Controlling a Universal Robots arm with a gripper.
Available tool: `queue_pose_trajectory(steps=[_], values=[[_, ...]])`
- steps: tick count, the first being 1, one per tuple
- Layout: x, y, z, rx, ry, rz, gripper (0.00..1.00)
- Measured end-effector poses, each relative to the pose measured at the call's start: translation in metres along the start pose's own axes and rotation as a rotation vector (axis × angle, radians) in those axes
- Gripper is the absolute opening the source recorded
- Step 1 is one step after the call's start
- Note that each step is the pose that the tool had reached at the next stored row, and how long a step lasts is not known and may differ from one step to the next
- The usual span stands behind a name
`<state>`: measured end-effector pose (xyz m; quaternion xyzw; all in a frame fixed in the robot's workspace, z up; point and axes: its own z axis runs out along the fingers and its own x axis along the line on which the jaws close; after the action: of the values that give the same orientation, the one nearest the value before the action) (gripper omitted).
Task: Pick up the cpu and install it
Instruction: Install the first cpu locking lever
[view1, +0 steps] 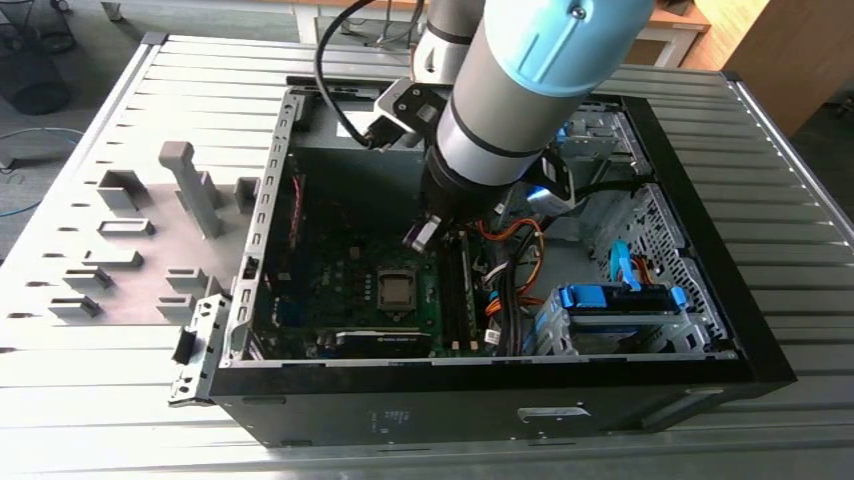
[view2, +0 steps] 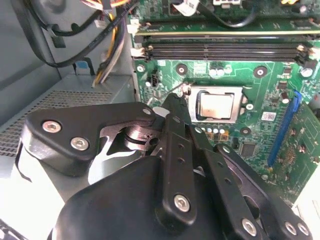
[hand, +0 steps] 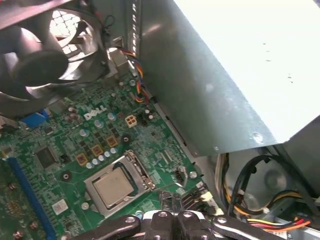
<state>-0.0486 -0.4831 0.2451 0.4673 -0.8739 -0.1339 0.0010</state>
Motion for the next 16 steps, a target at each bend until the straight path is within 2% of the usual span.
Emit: queue_pose_trajectory(steps=[11, 16], values=[[-0.0142, -0.0078, -0.0001, -0.0042, -0.006, -0.001, 0.11], [-0.0195, -0.0057, 0.0012, -0.0047, -0.0058, -0.003, 0.11]])
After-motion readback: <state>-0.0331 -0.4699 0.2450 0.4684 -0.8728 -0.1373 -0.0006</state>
